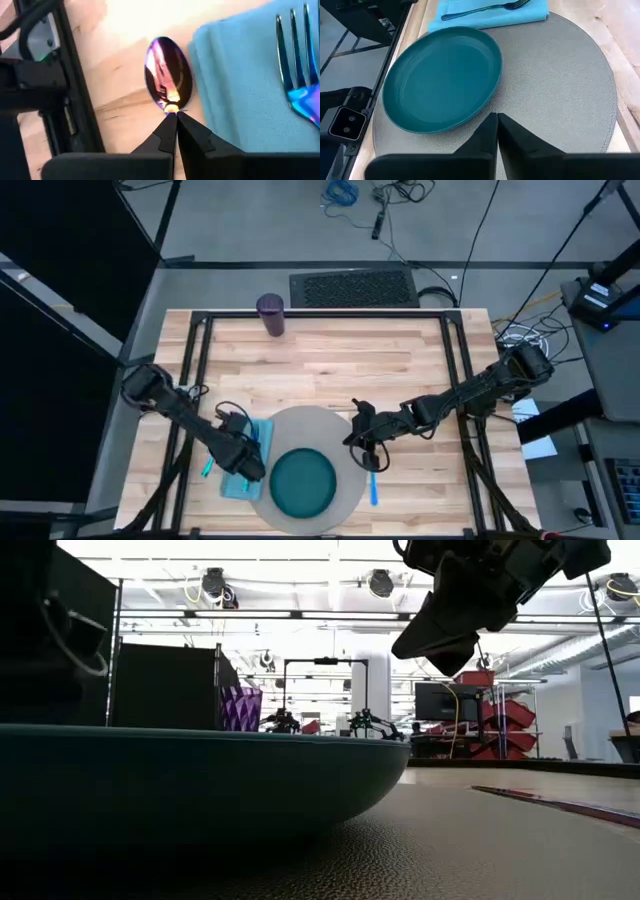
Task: Set table place
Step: Put the blue spoon to the right of the blue table knife
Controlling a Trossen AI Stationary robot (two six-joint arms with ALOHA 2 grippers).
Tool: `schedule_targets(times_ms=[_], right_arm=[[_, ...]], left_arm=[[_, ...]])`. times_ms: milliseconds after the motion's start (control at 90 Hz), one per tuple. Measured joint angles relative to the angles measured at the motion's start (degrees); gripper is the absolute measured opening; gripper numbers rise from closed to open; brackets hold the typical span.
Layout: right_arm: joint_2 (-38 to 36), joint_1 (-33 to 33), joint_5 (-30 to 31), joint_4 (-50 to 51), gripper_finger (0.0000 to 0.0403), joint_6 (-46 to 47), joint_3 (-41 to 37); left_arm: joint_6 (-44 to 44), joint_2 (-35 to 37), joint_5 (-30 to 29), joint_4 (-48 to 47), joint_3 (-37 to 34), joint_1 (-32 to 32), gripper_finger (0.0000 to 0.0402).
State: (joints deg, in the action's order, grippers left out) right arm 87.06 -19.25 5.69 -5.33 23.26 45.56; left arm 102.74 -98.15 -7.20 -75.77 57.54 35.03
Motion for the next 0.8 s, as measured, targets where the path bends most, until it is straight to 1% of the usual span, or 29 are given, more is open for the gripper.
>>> schedule_targets(times_ms=[156, 300, 489, 611, 689, 800], right_arm=[[0.01, 0.0, 0.0, 0.0, 0.0, -0.45, 0.0], [0.01, 0.0, 0.0, 0.02, 0.0, -1.42, 0.0], [0.01, 0.0, 0.0, 0.09, 0.0, -1.68, 0.0], [0.01, 0.0, 0.0, 0.09, 0.0, -1.74, 0.0], [0.01, 0.0, 0.0, 0.06, 0.0, -1.9, 0.0], [0.01, 0.0, 0.0, 0.05, 0.0, -1.91, 0.0]], left_arm=[[-0.3, 1.44, 0.04, 0.75, 0.09, -0.25, 0.0], [-4.18, 1.42, -0.19, 0.74, 0.09, -0.24, 0.0], [-4.21, 1.42, -0.71, 2.96, 0.09, -0.18, 0.0005], [-4.67, 1.42, -0.82, 5.35, 0.11, -0.18, 0.0031], [-4.79, 1.42, -0.83, 6.38, 0.11, -0.18, 0.0055], [-7.59, 1.42, -0.83, 6.45, 0.13, -0.18, 0.0092]])
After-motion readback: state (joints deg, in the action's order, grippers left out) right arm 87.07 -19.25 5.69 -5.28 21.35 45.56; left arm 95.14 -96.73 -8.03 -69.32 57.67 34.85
